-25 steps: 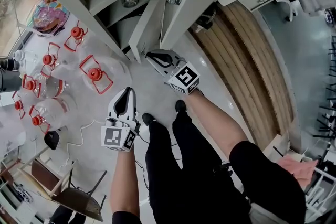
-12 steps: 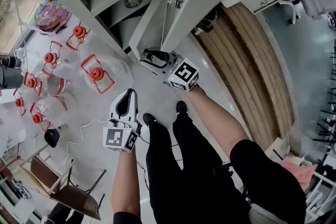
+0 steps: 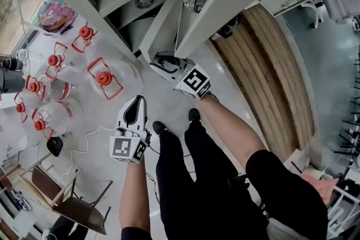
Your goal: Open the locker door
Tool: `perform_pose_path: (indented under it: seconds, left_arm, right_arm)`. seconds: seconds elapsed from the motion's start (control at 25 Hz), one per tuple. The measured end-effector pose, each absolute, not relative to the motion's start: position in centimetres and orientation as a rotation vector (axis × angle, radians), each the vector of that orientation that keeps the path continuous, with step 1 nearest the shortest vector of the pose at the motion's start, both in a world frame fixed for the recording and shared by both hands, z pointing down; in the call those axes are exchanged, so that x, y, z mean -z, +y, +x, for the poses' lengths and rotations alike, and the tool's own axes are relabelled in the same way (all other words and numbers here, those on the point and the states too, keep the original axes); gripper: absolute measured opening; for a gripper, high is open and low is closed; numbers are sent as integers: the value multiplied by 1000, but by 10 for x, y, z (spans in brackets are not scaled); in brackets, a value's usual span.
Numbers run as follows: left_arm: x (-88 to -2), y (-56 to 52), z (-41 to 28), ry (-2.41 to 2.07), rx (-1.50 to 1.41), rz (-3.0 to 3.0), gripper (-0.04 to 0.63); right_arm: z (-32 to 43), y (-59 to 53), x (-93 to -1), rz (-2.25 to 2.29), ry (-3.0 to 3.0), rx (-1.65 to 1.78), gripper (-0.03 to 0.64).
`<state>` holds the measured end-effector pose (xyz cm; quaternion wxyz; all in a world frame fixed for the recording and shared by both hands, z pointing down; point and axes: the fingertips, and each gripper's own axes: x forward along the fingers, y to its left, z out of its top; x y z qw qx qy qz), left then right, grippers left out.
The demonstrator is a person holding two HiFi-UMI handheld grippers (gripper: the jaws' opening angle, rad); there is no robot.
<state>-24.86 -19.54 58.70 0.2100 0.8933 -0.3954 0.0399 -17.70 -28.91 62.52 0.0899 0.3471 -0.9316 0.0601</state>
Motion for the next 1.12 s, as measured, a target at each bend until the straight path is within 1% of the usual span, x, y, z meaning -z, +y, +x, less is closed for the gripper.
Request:
perform_pose_path:
  seconds: [0.4,1.12]
  left_arm:
    - [-584,-194,-222,-1098,-121,2495,20]
    - [-580,-185,-157,-1185,-103,2466,20]
  right_arm:
    - [-161,-274,-625,950,-2794,-164,117]
    - [-105,-241,-626,712,-2892,-183,120]
